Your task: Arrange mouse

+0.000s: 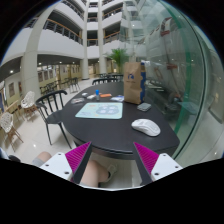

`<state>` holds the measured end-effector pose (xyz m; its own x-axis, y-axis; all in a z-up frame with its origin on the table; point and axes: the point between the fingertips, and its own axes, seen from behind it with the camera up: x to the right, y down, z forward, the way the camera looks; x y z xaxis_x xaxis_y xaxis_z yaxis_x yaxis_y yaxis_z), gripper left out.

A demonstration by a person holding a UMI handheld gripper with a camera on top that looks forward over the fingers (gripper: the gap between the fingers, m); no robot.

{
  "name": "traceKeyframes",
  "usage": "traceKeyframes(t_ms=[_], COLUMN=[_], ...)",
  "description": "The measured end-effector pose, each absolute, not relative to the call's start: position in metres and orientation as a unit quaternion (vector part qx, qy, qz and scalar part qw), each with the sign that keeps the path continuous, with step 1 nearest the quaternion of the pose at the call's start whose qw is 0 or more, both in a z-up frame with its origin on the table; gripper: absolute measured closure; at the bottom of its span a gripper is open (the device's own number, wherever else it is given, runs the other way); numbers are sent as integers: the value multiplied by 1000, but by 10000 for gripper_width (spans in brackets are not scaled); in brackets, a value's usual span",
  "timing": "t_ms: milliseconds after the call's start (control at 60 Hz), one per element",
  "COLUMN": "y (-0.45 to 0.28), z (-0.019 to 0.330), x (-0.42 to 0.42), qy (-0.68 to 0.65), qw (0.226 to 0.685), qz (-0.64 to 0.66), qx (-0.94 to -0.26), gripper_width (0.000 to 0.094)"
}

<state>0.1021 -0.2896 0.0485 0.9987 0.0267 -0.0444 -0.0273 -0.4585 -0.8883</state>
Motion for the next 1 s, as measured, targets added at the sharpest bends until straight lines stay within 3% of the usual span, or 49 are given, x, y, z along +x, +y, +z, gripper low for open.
traceKeyframes(t_ms=[183,317,800,867,933,1000], y=[-242,-206,-106,-98,-91,-92], z=[14,-11,-14,-13,-13,-15], x=[211,245,280,282,279,279], qy=[33,34,18,16,12,14], qw=[508,499,474,472,470,463], qz=[-56,-56,-18,-21,-24,-32], qx=[-859,-864,-880,-881,-882,-886], gripper_width=[97,82,83,152,331,413])
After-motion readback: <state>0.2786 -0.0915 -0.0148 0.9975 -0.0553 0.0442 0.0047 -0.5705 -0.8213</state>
